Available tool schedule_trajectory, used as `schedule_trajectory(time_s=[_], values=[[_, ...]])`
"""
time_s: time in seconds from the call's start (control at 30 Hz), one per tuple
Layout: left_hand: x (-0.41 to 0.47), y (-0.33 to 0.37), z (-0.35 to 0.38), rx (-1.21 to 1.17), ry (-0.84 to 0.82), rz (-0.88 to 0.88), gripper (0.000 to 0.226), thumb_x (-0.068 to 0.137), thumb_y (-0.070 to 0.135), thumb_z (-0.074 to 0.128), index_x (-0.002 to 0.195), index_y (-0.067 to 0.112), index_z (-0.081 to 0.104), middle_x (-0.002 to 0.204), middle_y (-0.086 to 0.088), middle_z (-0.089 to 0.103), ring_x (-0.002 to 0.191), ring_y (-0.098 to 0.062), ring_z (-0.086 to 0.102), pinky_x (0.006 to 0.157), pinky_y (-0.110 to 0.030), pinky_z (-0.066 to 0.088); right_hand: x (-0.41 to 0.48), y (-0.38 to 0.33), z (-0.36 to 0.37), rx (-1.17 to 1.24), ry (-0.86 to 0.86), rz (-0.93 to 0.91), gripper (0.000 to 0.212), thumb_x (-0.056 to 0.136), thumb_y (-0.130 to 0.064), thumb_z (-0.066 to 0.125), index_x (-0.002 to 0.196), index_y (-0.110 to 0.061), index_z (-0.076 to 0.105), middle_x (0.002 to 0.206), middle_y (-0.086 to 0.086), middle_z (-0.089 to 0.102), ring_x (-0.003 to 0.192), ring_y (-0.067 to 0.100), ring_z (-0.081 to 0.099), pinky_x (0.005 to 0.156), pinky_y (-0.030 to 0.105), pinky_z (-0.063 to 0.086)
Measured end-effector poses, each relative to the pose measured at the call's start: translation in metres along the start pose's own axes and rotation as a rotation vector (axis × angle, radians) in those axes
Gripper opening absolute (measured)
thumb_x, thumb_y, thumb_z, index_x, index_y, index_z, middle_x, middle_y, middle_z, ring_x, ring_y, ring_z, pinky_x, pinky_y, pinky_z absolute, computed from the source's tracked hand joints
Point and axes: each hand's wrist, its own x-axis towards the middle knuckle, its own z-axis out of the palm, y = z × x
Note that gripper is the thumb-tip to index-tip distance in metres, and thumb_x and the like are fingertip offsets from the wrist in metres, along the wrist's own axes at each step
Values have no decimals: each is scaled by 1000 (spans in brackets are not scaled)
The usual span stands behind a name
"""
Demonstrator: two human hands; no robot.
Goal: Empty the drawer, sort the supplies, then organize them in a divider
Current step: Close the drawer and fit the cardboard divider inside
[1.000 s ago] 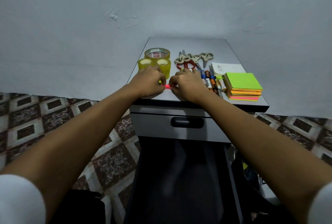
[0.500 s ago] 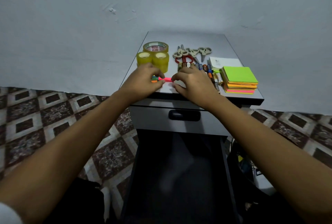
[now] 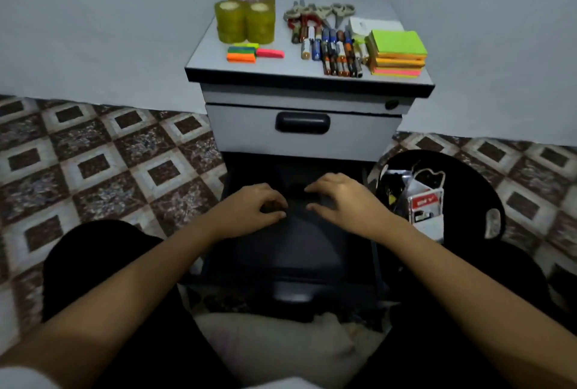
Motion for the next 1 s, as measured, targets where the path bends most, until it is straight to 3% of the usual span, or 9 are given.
schedule_trajectory(time_s=[0.17, 0.33, 0.47, 0.57, 0.8, 1.0], values=[[-22, -7, 45, 100, -290, -36, 34, 89, 33, 62, 117, 15, 63, 115, -5, 58, 107, -18, 56, 92, -21, 38, -39, -1, 43, -2, -276, 36, 44, 90, -40, 58, 128, -18, 56, 123, 4, 57, 115, 23, 52, 96, 36, 43], [-36, -24, 62, 149, -553, -70, 53, 80, 46, 68, 126, 23, 55, 123, 0, 55, 113, -16, 53, 98, -24, 39, -61, -2, 65, 65, -556, 46, 49, 84, -44, 63, 127, -22, 55, 117, 5, 59, 109, 21, 55, 91, 33, 45], [-43, -40, 63, 222, -658, -104, 61, 80, 36, 71, 134, 23, 48, 133, 1, 52, 120, -16, 50, 94, -18, 34, -66, 4, 70, 16, -688, 55, 59, 84, -38, 65, 136, -15, 47, 126, 7, 55, 113, 23, 53, 93, 28, 43], [-43, -48, 61, 215, -625, -98, 57, 80, 27, 71, 133, 24, 50, 132, 4, 55, 118, -12, 51, 89, -13, 32, -65, 7, 72, 13, -683, 64, 50, 84, -29, 65, 129, -12, 54, 127, 7, 58, 114, 22, 55, 95, 28, 43], [-35, -47, 59, 269, -579, 3, 53, 79, 25, 69, 130, 19, 57, 126, 1, 61, 112, -13, 57, 85, -12, 34, -65, 14, 72, 28, -631, 51, 45, 83, -27, 64, 125, -11, 60, 124, 4, 62, 112, 18, 56, 91, 24, 44], [-13, -53, 45, 252, -504, -22, 43, 87, 19, 61, 130, 15, 56, 129, -1, 59, 114, -15, 55, 91, -19, 37, -48, 29, 68, 44, -494, 140, 41, 87, -25, 61, 126, -11, 59, 125, 6, 60, 112, 21, 56, 93, 31, 45]])
